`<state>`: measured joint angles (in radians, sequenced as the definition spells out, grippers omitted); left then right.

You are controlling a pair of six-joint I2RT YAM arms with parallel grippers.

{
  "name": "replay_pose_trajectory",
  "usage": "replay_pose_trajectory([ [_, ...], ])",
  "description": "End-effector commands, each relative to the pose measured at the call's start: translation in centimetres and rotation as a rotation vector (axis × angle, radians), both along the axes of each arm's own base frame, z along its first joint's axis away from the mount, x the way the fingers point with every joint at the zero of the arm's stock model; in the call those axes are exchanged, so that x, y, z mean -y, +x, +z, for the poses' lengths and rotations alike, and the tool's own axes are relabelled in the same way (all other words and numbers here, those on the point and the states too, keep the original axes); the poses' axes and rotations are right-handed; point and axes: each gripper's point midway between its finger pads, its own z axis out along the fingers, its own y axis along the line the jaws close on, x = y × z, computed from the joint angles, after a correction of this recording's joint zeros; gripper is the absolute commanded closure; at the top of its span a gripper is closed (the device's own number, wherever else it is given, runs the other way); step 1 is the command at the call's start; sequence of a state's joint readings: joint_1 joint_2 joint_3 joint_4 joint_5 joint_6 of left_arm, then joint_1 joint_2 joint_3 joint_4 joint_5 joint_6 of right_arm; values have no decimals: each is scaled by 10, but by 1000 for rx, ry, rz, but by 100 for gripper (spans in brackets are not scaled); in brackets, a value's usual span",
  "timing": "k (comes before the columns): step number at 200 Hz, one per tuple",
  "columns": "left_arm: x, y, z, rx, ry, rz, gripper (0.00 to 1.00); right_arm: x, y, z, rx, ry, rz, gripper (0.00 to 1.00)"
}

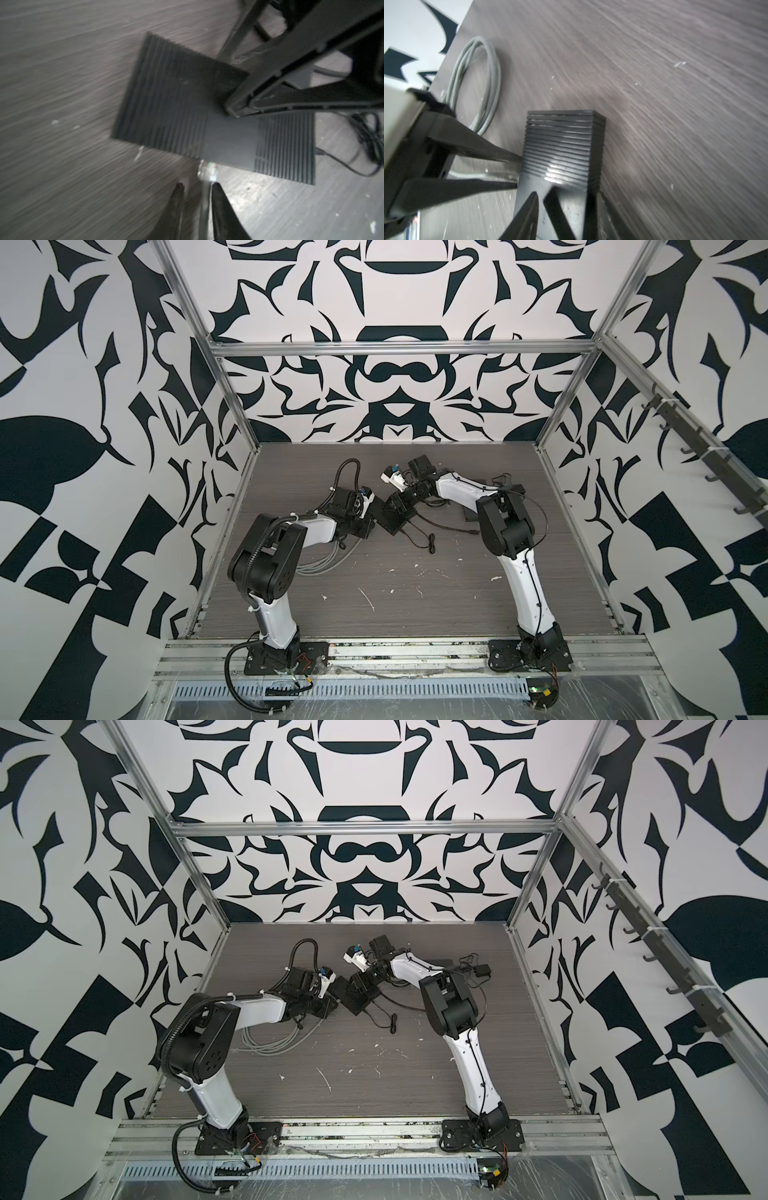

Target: Insert the plug into the switch port

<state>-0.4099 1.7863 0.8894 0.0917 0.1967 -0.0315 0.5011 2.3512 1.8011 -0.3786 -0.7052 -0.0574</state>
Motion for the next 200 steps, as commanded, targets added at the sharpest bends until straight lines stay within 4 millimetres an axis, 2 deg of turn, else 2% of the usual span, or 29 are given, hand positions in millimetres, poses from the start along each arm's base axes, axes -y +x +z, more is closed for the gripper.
replay_pose_trajectory([
  [1,-6,-2,13,18,-15,38,66,-2,14,42,53,16,-89,48],
  [29,-13,3,29,52,-39,97,59,9,18,54,88,-8,-126,40],
  [52,-28,18,59,103,-117,236,56,10,8,57,101,-23,-112,35],
  [71,-38,25,78,143,-153,324,55,5,-3,46,129,-83,-84,34],
  [87,-43,25,86,153,-166,362,54,-1,-10,32,131,-137,-64,34],
  [113,-47,20,86,150,-167,382,54,-11,-20,15,173,-215,-31,29],
  [117,-47,19,86,149,-168,378,54,-12,-21,14,178,-223,-29,24],
  [133,-45,14,84,138,-174,361,53,-17,-25,5,178,-249,-19,17],
  [151,-45,12,82,133,-175,356,53,-21,-29,-3,188,-295,-1,15],
  [177,-46,12,82,135,-166,357,53,-29,-39,-8,173,-316,3,16],
  [200,-52,15,83,148,-144,384,53,-38,-44,-9,182,-335,-74,32],
])
